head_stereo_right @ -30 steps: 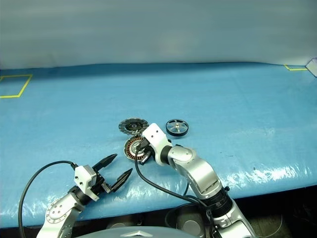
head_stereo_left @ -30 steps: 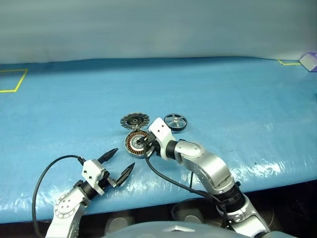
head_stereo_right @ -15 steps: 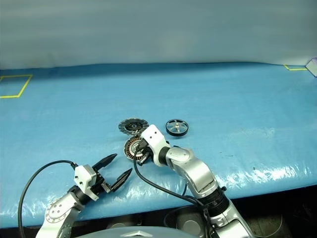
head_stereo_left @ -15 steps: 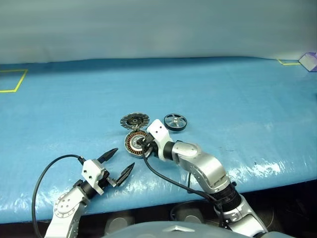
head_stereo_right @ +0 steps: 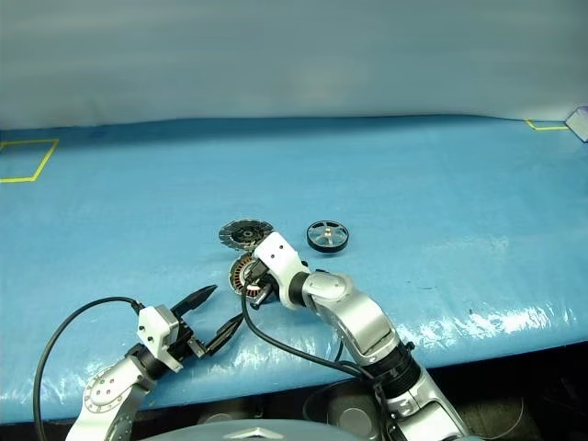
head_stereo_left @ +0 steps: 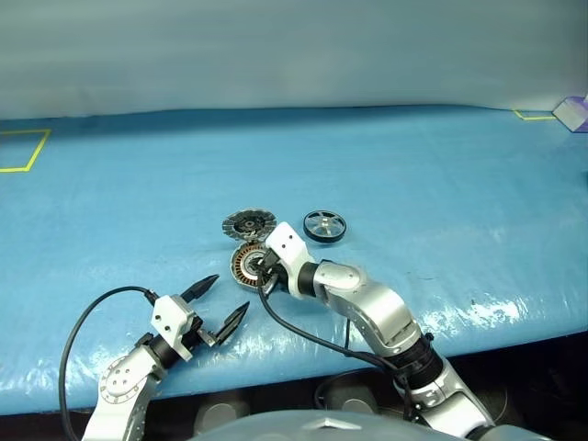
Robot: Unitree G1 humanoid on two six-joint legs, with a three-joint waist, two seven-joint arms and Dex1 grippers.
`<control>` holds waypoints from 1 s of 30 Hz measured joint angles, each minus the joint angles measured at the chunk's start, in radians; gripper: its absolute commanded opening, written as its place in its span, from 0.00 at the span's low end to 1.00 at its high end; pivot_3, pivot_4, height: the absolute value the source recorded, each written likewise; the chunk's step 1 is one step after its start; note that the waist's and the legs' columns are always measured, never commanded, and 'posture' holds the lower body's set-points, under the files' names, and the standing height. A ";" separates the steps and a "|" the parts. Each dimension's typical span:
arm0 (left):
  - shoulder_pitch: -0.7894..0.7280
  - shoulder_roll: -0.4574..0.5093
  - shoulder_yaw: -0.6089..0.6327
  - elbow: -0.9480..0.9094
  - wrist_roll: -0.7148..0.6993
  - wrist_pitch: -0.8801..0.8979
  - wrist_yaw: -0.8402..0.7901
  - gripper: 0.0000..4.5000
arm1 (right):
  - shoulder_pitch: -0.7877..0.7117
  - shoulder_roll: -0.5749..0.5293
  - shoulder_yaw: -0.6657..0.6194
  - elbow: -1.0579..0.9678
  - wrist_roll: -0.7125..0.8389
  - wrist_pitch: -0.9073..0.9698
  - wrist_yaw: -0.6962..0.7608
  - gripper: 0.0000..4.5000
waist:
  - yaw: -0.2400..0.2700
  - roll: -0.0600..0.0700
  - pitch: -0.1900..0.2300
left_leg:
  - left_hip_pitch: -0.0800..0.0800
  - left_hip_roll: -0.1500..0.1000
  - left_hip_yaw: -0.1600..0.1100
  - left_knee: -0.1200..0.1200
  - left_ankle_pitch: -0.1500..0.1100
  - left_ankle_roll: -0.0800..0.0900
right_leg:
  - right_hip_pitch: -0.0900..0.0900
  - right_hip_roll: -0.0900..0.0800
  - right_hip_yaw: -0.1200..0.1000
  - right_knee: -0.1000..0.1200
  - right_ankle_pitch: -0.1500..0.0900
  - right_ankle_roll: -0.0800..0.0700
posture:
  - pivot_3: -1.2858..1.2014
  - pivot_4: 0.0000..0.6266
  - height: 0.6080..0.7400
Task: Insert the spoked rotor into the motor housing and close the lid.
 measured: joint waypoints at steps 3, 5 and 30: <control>0.000 0.000 -0.001 0.000 0.001 0.001 0.000 1.00 | -0.010 0.002 -0.001 -0.025 0.003 0.056 -0.014 0.01 | 0.000 0.000 0.000 | 0.000 0.000 0.000 0.000 0.000 0.000 | 0.000 0.000 0.000 0.000 0.000 0.000 | 0.52 0.24 1.00; -0.001 0.000 -0.001 0.000 0.001 0.001 0.000 1.00 | -0.011 0.002 -0.011 -0.049 0.020 0.097 -0.016 0.01 | 0.000 0.000 0.000 | 0.000 0.000 0.000 0.000 0.000 0.000 | 0.000 0.000 0.000 0.000 0.000 0.000 | 0.52 0.24 1.00; -0.004 0.003 -0.020 0.000 0.012 0.014 -0.001 1.00 | -0.221 -0.485 -0.242 -0.036 0.166 0.259 0.161 0.51 | 0.011 -0.001 0.000 | -0.002 -0.001 0.001 0.000 0.000 0.000 | -0.001 -0.001 -0.001 -0.001 0.000 0.000 | 0.52 0.24 1.00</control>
